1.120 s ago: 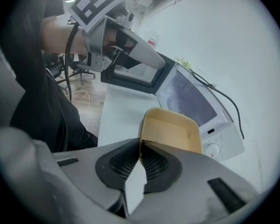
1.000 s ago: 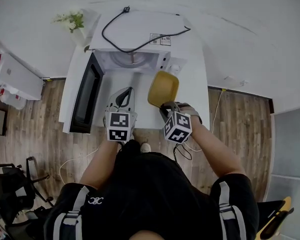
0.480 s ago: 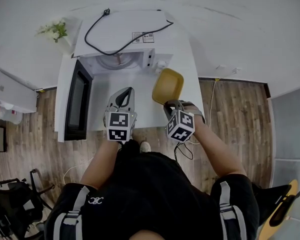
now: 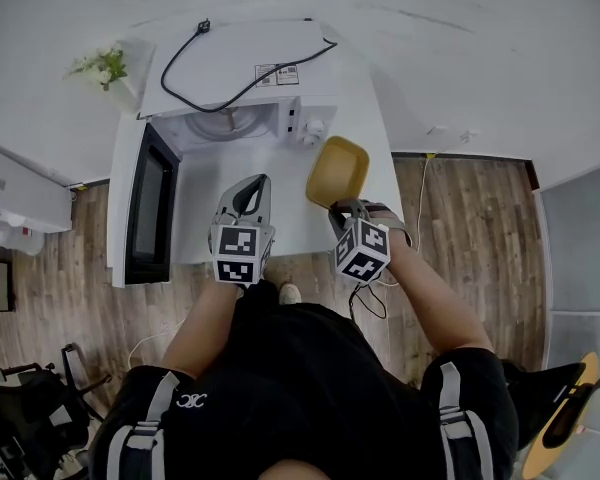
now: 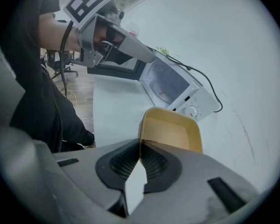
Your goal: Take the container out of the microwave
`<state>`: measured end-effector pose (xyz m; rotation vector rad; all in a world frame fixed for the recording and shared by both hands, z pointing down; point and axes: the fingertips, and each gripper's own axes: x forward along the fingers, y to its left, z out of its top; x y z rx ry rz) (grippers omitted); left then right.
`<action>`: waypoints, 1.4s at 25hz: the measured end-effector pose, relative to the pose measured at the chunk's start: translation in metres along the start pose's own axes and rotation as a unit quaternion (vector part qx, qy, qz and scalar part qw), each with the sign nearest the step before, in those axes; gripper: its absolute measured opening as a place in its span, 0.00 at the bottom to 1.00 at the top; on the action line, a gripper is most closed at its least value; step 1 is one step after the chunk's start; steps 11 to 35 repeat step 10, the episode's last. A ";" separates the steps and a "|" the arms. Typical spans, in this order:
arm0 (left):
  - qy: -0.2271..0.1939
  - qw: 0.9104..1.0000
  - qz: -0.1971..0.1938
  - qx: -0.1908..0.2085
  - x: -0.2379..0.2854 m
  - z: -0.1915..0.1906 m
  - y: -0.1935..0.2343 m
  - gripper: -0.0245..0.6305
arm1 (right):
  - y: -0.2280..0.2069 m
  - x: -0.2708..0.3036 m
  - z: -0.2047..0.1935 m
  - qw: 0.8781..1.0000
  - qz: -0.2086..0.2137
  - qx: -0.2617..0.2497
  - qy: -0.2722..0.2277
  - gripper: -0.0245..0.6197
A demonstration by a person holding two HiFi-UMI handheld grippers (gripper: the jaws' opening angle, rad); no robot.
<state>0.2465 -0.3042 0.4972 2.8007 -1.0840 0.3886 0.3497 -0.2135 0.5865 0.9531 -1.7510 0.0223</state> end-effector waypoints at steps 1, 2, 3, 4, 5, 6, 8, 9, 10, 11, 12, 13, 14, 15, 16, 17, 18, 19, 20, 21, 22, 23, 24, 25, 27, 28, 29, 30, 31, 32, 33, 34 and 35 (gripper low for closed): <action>0.000 1.000 0.001 -0.001 0.000 0.000 0.000 0.06 | 0.000 0.000 0.000 1.000 0.000 -0.001 0.000 0.07; -0.001 1.000 0.001 -0.002 0.000 0.000 0.000 0.06 | -0.001 0.000 -0.001 1.000 0.000 -0.002 0.000 0.06; -0.002 1.000 0.002 -0.002 0.000 0.001 -0.001 0.06 | -0.001 0.000 -0.001 1.000 0.001 -0.002 0.000 0.07; -0.003 1.000 0.002 -0.003 -0.001 0.001 -0.001 0.06 | 0.000 0.000 -0.001 1.000 0.001 -0.003 0.000 0.07; -0.004 1.000 0.001 -0.003 -0.001 0.001 -0.002 0.06 | 0.000 0.000 -0.001 1.000 0.001 -0.004 -0.001 0.07; -0.004 1.000 0.001 -0.002 -0.001 0.001 -0.002 0.06 | 0.000 0.000 -0.001 1.000 0.002 -0.005 -0.001 0.07; -0.006 1.000 0.002 -0.002 -0.001 0.001 -0.003 0.06 | 0.001 0.000 -0.002 1.000 0.003 -0.007 -0.001 0.07; -0.007 1.000 0.002 -0.002 0.000 0.002 -0.004 0.06 | 0.001 0.000 -0.003 1.000 0.004 -0.007 0.000 0.07; -0.009 1.000 0.002 -0.002 0.000 0.002 -0.004 0.06 | 0.001 0.001 -0.005 1.000 0.004 -0.008 0.001 0.07; -0.009 1.000 0.002 -0.002 0.000 0.002 -0.004 0.06 | 0.001 0.001 -0.005 1.000 0.004 -0.008 0.001 0.07; -0.009 1.000 0.002 -0.002 0.000 0.002 -0.004 0.06 | 0.001 0.001 -0.005 1.000 0.004 -0.008 0.001 0.07; -0.009 1.000 0.002 -0.002 0.000 0.002 -0.004 0.06 | 0.001 0.001 -0.005 1.000 0.004 -0.008 0.001 0.07; -0.009 1.000 0.002 -0.002 0.000 0.002 -0.004 0.06 | 0.001 0.001 -0.005 1.000 0.004 -0.008 0.001 0.07; -0.009 1.000 0.002 -0.002 0.000 0.002 -0.004 0.06 | 0.001 0.001 -0.005 1.000 0.004 -0.008 0.001 0.07; -0.009 1.000 0.002 -0.002 0.000 0.002 -0.004 0.06 | 0.001 0.001 -0.005 1.000 0.004 -0.008 0.001 0.07; -0.009 1.000 0.002 -0.002 0.000 0.002 -0.004 0.06 | 0.001 0.001 -0.005 1.000 0.004 -0.008 0.001 0.07; -0.009 1.000 0.002 -0.002 0.000 0.002 -0.004 0.06 | 0.001 0.001 -0.005 1.000 0.004 -0.008 0.001 0.07; -0.009 1.000 0.002 -0.002 0.000 0.002 -0.004 0.06 | 0.001 0.001 -0.005 1.000 0.004 -0.008 0.001 0.07; -0.009 1.000 0.002 -0.002 0.000 0.002 -0.004 0.06 | 0.001 0.001 -0.005 1.000 0.004 -0.008 0.001 0.07; -0.009 1.000 0.002 -0.002 0.000 0.002 -0.004 0.06 | 0.001 0.001 -0.005 1.000 0.004 -0.008 0.001 0.07; -0.009 1.000 0.002 -0.002 0.000 0.002 -0.004 0.06 | 0.001 0.001 -0.005 1.000 0.004 -0.008 0.001 0.07; -0.009 1.000 0.002 -0.002 0.000 0.002 -0.004 0.06 | 0.001 0.001 -0.005 1.000 0.004 -0.008 0.001 0.07; -0.009 1.000 0.002 -0.002 0.000 0.002 -0.004 0.06 | 0.001 0.001 -0.005 1.000 0.004 -0.008 0.001 0.07; -0.009 1.000 0.002 -0.002 0.000 0.002 -0.004 0.06 | 0.001 0.001 -0.005 1.000 0.004 -0.008 0.001 0.07; -0.009 1.000 0.002 -0.002 0.000 0.002 -0.004 0.06 | 0.001 0.001 -0.005 1.000 0.004 -0.008 0.001 0.07; -0.009 1.000 0.002 -0.002 0.000 0.002 -0.004 0.06 | 0.001 0.001 -0.005 1.000 0.004 -0.008 0.001 0.07; -0.009 1.000 0.002 -0.002 0.000 0.002 -0.004 0.06 | 0.001 0.001 -0.005 1.000 0.004 -0.008 0.001 0.07; -0.009 1.000 0.002 -0.002 0.000 0.002 -0.004 0.06 | 0.001 0.001 -0.005 1.000 0.004 -0.008 0.001 0.07; -0.009 1.000 0.002 -0.002 0.000 0.002 -0.004 0.06 | 0.001 0.001 -0.005 1.000 0.004 -0.008 0.001 0.07; -0.009 1.000 0.002 -0.002 0.000 0.002 -0.004 0.06 | 0.001 0.001 -0.005 1.000 0.004 -0.008 0.001 0.07; -0.009 1.000 0.002 -0.002 0.000 0.002 -0.004 0.06 | 0.001 0.001 -0.005 1.000 0.004 -0.008 0.001 0.07; -0.009 1.000 0.002 -0.002 0.000 0.002 -0.004 0.06 | 0.001 0.001 -0.005 1.000 0.004 -0.008 0.001 0.07; -0.009 1.000 0.002 -0.002 0.000 0.002 -0.004 0.06 | 0.001 0.001 -0.005 1.000 0.004 -0.008 0.001 0.07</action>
